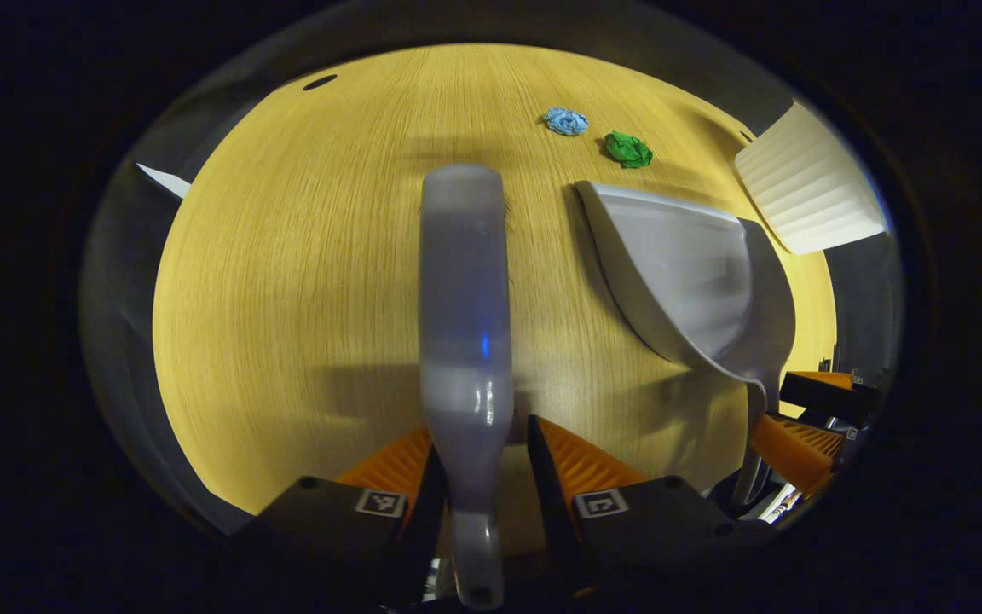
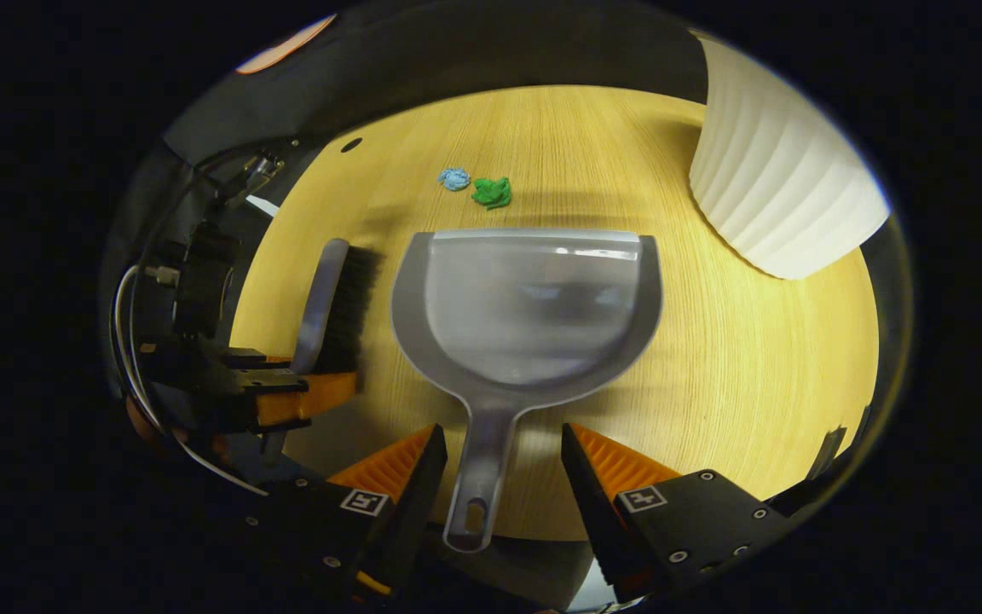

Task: Pick up the small broom and dustpan from the desktop, sweep the trash into the dustpan with the broom, and then empty the trash into the garbage bin.

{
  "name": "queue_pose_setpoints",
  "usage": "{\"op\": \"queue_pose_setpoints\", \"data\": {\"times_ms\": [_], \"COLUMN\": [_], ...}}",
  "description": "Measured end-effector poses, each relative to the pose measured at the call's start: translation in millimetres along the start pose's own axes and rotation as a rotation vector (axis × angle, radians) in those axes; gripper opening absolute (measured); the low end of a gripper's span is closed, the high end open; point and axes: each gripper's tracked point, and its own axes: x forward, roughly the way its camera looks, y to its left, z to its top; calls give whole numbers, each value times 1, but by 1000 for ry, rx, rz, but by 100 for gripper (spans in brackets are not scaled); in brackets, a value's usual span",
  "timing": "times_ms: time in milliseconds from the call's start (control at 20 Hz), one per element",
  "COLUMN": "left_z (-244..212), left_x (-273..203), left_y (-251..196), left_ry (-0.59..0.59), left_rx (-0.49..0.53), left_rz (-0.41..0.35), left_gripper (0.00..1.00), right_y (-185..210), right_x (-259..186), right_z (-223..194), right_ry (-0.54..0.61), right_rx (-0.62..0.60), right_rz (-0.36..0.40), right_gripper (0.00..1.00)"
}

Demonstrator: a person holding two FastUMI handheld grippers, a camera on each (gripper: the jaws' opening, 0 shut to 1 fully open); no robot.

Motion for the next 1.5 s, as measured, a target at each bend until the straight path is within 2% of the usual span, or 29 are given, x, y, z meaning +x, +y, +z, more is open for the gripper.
{"op": "queue_pose_setpoints", "data": {"times_ms": [100,500,550,600,650,750,800,850,1000,1200,1250,1300,1350,1500], "left_z": [1,17,19,19,21,27,29,33,51,89,101,113,126,171], "left_x": [1,1,-4,-1,3,-1,-5,-2,-8,-25,-30,-35,-41,-60], "left_y": [1,9,10,9,10,13,13,14,22,34,38,41,43,50], "left_ry": [9,-17,-24,-29,-40,-69,-79,-95,-153,-240,-257,-272,-290,-340], "left_rx": [12,49,42,41,41,34,41,43,81,142,153,165,180,259], "left_rz": [5,20,26,18,16,22,20,21,42,84,96,105,112,151], "left_gripper": [38,37,37,32,32,29,26,26,26,26,26,26,26,26], "right_y": [4,3,3,2,1,3,4,3,-3,-4,-4,-5,-4,-5], "right_x": [5,21,22,24,24,26,26,27,26,28,29,30,33,30], "right_z": [1,7,8,8,8,8,8,8,12,15,16,19,20,24], "right_ry": [7,22,20,26,26,27,30,37,18,3,-4,-13,-18,-46], "right_rx": [1,0,4,9,10,24,37,46,24,-17,-27,-31,-35,-31], "right_rz": [-1,-34,-37,-44,-51,-34,-20,-11,-14,-7,-7,-10,-11,-10], "right_gripper": [80,78,66,72,70,58,42,45,34,31,39,39,29,27]}}
